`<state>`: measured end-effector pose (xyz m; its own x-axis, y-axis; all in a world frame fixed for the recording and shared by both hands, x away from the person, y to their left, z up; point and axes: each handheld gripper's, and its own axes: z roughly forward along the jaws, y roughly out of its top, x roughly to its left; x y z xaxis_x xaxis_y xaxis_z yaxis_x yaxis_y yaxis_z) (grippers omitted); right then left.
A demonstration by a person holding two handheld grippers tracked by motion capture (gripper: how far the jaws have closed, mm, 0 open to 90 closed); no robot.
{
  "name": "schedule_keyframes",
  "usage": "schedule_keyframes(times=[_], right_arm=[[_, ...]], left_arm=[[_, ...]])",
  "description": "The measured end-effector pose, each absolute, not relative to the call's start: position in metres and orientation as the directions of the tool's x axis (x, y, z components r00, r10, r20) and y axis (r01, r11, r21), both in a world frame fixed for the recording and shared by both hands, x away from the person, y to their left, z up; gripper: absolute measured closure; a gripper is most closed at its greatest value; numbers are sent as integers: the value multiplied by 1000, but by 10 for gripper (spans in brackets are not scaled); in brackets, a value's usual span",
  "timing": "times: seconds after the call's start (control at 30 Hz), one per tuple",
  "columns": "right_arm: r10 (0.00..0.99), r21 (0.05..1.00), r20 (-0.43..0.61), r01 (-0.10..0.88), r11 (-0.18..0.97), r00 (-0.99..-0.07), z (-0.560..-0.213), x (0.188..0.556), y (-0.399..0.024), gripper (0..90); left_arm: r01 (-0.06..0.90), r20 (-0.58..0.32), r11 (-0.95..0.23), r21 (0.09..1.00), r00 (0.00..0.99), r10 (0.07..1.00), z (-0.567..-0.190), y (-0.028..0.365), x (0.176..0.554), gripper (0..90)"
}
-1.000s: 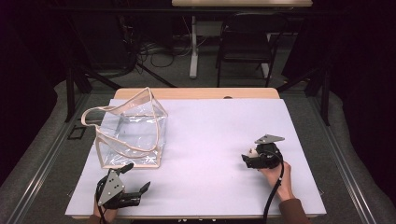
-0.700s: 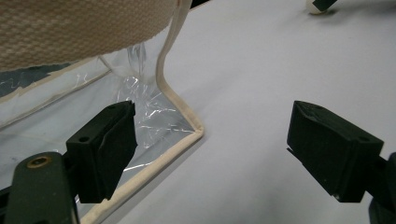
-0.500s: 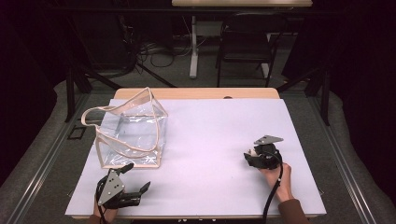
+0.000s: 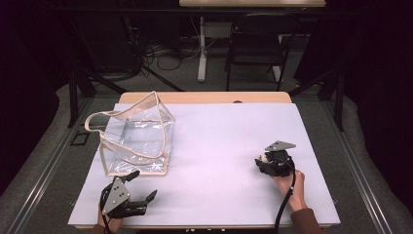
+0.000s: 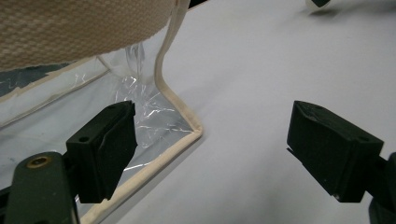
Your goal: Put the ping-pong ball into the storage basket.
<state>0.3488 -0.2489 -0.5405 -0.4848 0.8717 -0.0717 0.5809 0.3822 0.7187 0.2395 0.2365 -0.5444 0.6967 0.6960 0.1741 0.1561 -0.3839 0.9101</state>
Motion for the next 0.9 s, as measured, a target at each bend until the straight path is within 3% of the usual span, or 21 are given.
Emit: schedule_keyframes(times=[0.9], right_arm=[[855, 733, -88, 547, 403, -512, -523, 341, -244, 511]], left_arm=[[160, 167, -378, 912, 697, 697, -545, 237, 240, 160]])
